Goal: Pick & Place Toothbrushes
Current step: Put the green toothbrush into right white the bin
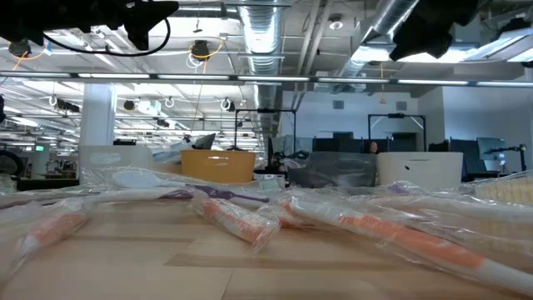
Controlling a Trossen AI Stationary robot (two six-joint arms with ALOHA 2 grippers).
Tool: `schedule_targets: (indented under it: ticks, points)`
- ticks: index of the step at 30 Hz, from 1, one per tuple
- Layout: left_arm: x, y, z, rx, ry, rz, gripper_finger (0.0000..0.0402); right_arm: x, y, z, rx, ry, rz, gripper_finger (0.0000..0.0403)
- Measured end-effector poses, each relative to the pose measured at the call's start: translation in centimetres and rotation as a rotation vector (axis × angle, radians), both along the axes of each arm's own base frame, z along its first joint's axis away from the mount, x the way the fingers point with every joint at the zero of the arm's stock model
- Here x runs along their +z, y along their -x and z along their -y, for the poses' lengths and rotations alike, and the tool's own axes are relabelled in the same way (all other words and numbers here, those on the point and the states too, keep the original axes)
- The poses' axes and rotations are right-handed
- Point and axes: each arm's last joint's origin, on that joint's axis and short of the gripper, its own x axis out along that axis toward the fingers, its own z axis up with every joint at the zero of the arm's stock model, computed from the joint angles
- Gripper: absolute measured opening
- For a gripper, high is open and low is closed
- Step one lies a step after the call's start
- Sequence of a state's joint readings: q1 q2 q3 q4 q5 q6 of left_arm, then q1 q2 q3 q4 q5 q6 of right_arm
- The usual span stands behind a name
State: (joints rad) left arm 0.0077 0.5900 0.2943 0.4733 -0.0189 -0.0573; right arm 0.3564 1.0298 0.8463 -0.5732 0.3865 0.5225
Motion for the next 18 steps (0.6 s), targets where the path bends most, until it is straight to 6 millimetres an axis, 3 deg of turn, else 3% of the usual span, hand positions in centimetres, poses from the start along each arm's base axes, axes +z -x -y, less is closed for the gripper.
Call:
schedule_targets:
  ticks: [9,18]
  points:
    - [0.1,0.0,0.0,0.000,0.000,0.008,0.0176,-1.8,0.2,-4.3,0.069,-0.097,-0.074,0.0148]
    - [0.1,0.0,0.0,0.000,0.000,0.015,0.0176,-4.1,-1.1,-5.9,0.084,-0.054,-0.152,0.0154]
